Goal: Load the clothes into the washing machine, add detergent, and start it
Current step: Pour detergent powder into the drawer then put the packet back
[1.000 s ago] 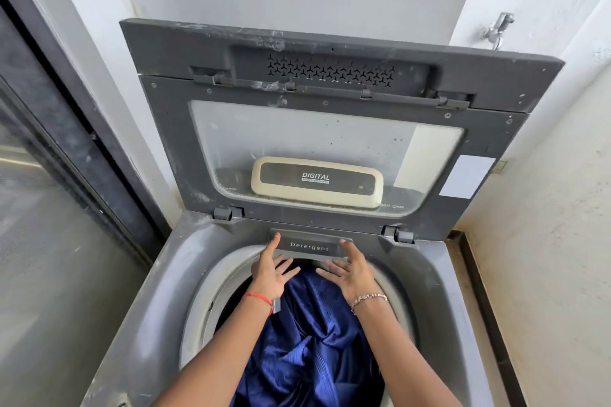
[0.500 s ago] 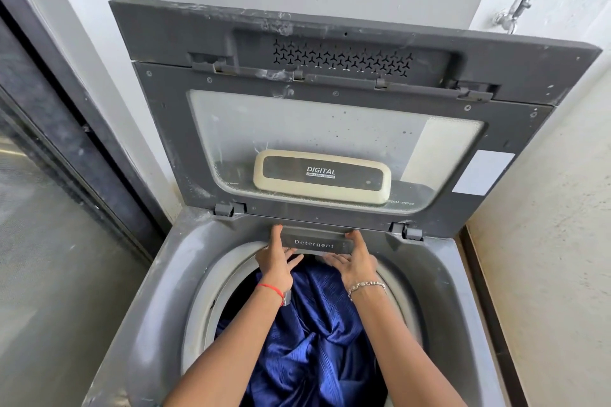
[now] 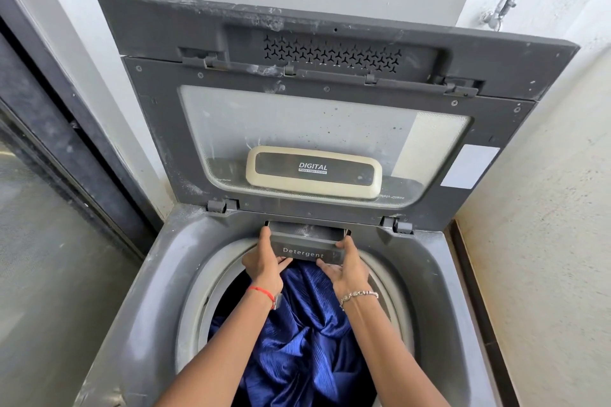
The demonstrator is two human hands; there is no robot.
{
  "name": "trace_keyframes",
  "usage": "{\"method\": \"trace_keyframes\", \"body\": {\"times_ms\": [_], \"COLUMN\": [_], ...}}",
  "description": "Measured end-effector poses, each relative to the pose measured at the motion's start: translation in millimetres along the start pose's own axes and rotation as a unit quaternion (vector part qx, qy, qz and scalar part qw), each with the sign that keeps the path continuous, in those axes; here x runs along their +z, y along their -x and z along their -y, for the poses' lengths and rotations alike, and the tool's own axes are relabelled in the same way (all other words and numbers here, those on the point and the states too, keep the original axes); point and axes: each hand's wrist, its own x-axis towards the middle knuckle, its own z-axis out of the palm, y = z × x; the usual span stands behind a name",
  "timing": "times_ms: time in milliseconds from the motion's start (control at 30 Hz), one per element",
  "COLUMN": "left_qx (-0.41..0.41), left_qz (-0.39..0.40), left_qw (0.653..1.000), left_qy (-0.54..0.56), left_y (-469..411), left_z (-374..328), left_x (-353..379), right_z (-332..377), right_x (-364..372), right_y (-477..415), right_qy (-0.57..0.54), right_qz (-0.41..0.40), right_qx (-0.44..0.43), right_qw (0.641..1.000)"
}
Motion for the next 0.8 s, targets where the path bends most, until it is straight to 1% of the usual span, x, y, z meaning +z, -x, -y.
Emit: {"method": "trace_keyframes", "body": {"times_ms": [133,267,433,533,633,733,800], "left_qx": [0.003,0.006,0.0,-0.003,-0.015,-0.051,-0.086], "left_qz": [-0.004,-0.005,-0.003,0.015,0.05,0.085,0.102], "left_qw": [1.0,1.0,1.0,1.0,0.998,0.995,0.991], "left_qy": [-0.005,-0.008,-0.01,-0.013,-0.019,-0.014,-0.031], "left_y": [5.4,12.5,25.5,29.4,29.7,37.5,44.8], "left_z": [1.6,5.3,7.9,7.8,10.3,12.5,16.5], "left_x": [-9.3,-18.0,-20.2,-22.5,-29.3,-39.3,-47.2], "right_z": [-4.6,-9.6,-10.7,-11.5,-12.7,-12.8,-9.2], "right_x": [-4.3,-10.0,-15.2,-19.7,-29.7,-44.3,-58.1], "right_y": [13.5,25.5,24.2,23.6,26.4,33.9,42.8], "right_qy": [-0.014,-0.027,-0.014,-0.001,0.032,0.076,0.1], "right_qz": [-0.021,-0.011,0.003,0.028,0.06,0.07,0.075], "right_qx": [0.004,0.004,0.0,0.007,0.016,0.04,0.052], "right_qw": [1.0,1.0,1.0,1.0,0.998,0.994,0.991]}}
